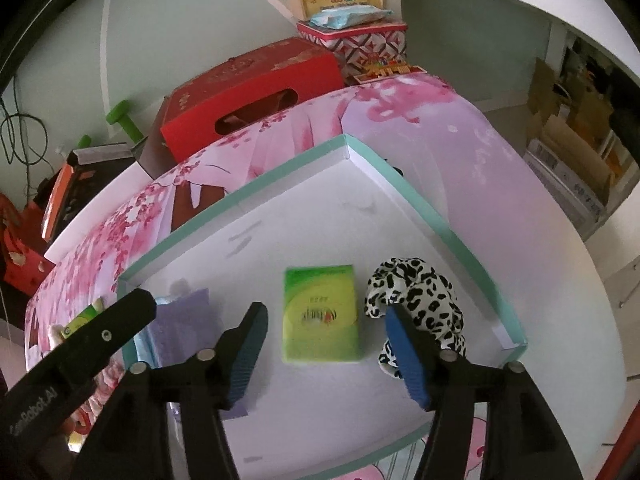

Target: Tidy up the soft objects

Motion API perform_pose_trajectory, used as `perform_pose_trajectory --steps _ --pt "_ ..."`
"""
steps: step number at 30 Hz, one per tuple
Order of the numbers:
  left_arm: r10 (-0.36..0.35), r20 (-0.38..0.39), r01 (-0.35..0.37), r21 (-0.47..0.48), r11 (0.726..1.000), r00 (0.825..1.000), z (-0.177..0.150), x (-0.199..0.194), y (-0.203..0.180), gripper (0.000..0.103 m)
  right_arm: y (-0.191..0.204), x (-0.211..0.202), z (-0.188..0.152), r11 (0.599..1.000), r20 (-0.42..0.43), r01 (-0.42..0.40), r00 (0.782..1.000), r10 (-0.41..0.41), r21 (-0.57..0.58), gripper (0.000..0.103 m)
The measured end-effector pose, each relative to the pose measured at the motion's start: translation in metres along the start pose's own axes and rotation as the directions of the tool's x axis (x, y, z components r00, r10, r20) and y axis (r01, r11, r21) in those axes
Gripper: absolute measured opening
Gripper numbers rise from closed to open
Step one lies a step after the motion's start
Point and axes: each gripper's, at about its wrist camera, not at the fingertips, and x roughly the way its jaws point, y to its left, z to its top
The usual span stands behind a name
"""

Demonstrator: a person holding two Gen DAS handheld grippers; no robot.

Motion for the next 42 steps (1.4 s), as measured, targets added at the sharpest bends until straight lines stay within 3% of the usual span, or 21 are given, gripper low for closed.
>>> perform_pose_trajectory --steps 3,6,8,10,14,31,37,42 --pt "0.032 0.017 -0.032 -0.018 0.999 0.999 0.001 -0.005 0.007 0.088 0.004 -0.004 0.0 1.0 0.005 0.004 1.0 -0.004 -0.017 0.071" --pt "0.083 0.048 -0.082 -0.025 0.996 0.995 0.003 -0.01 0.013 0.09 0.007 -0.008 0.001 0.999 0.017 0.012 1.0 -0.012 -0.03 0.084" --pt "0.136 0.071 -0.134 -0.023 0.991 0.988 0.003 -0.012 0.017 0.099 0.007 -0.01 0.001 0.999 0.026 0.021 0.999 -0.02 -0.032 0.097" --pt "0.178 0.085 -0.176 -0.026 0.984 0.98 0.004 -0.014 0.02 0.103 0.006 -0.009 0.001 0.999 0.029 0.035 0.999 -0.034 -0.029 0.103" --pt "0.258 0.081 -0.257 -0.023 0.966 0.963 0.003 -0.012 0.026 0.103 0.001 -0.005 0.002 0.999 0.013 0.045 0.999 -0.045 -0.009 0.103" --pt "0.324 0.053 -0.322 -0.041 0.946 0.945 -0.009 -0.029 0.047 0.103 0.0 -0.002 0.0 0.997 -0.007 0.076 0.997 -0.076 -0.01 0.103" --pt "0.361 0.051 -0.354 -0.115 0.928 0.931 -0.014 -0.055 0.083 0.103 0.011 -0.004 0.0 0.997 -0.002 0.074 0.997 -0.074 -0.025 0.103" --pt "0.427 0.056 -0.411 -0.186 0.893 0.903 -0.021 -0.084 0.123 0.103 0.043 -0.008 -0.004 0.996 0.002 0.018 1.0 -0.017 -0.084 0.103"
